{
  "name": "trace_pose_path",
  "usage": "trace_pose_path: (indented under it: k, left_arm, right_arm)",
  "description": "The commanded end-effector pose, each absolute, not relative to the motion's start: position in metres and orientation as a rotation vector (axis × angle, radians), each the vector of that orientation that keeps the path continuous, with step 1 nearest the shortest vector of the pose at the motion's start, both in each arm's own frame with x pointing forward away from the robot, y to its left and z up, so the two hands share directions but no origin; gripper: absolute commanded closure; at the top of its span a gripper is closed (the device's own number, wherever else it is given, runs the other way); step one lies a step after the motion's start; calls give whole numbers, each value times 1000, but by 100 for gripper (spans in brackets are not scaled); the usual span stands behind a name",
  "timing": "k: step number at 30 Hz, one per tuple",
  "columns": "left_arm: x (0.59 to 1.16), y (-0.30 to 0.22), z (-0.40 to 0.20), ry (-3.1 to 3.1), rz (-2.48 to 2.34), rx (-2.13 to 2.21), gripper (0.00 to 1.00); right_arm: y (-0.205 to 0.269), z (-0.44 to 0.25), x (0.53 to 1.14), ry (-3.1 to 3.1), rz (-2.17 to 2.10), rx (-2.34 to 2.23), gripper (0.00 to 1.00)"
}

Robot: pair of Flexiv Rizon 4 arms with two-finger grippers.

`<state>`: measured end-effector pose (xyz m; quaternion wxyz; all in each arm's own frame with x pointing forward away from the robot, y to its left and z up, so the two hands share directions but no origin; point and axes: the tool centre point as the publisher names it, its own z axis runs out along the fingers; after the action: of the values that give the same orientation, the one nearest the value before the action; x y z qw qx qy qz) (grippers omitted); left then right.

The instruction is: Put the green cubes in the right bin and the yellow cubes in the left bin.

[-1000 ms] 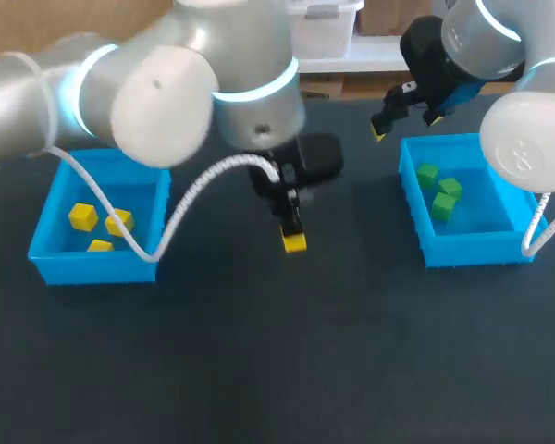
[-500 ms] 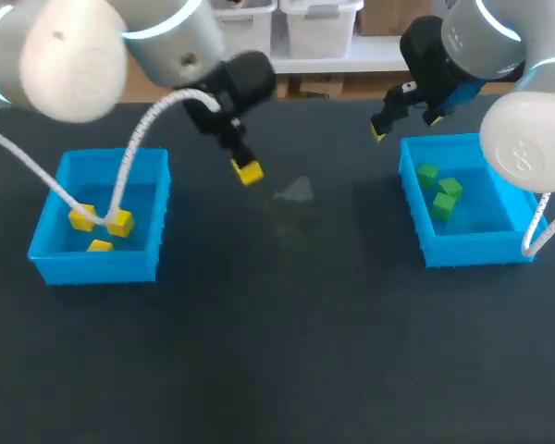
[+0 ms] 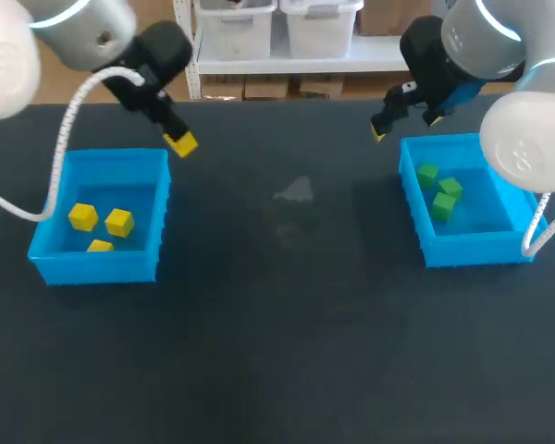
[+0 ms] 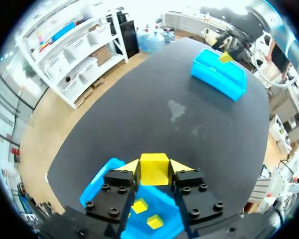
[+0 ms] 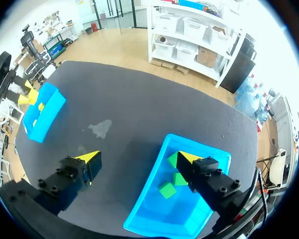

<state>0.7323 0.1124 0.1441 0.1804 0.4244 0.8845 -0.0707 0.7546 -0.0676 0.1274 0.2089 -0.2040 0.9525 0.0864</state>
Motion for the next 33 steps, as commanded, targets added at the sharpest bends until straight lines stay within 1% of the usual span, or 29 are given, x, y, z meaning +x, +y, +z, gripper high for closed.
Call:
trace_pose_path:
  k: [1,9,19,31,32,33]
  left_arm:
    - [730,136,145,2477,-227,1138,100]
    - [729,170,132,2556,-232,1024,100]
    - [712,201,106,2668,-279,897,100]
    - [704,213,94,2739,-245,930,100]
    - [704,213,93,2742,-248,927,58]
    - [705,212,92,2745,-254,932,0]
  right_arm:
    - [-68,128,754,2650,241,-568,0]
    - [-68,128,754,2650,241,-568,0]
    - [-68,128,754,2650,241,-568,0]
    - [-68,128,754,2650,241,-568,0]
    - [-68,128,754,2650,241,-568,0]
    - [-68,128,754,2650,241,-568,0]
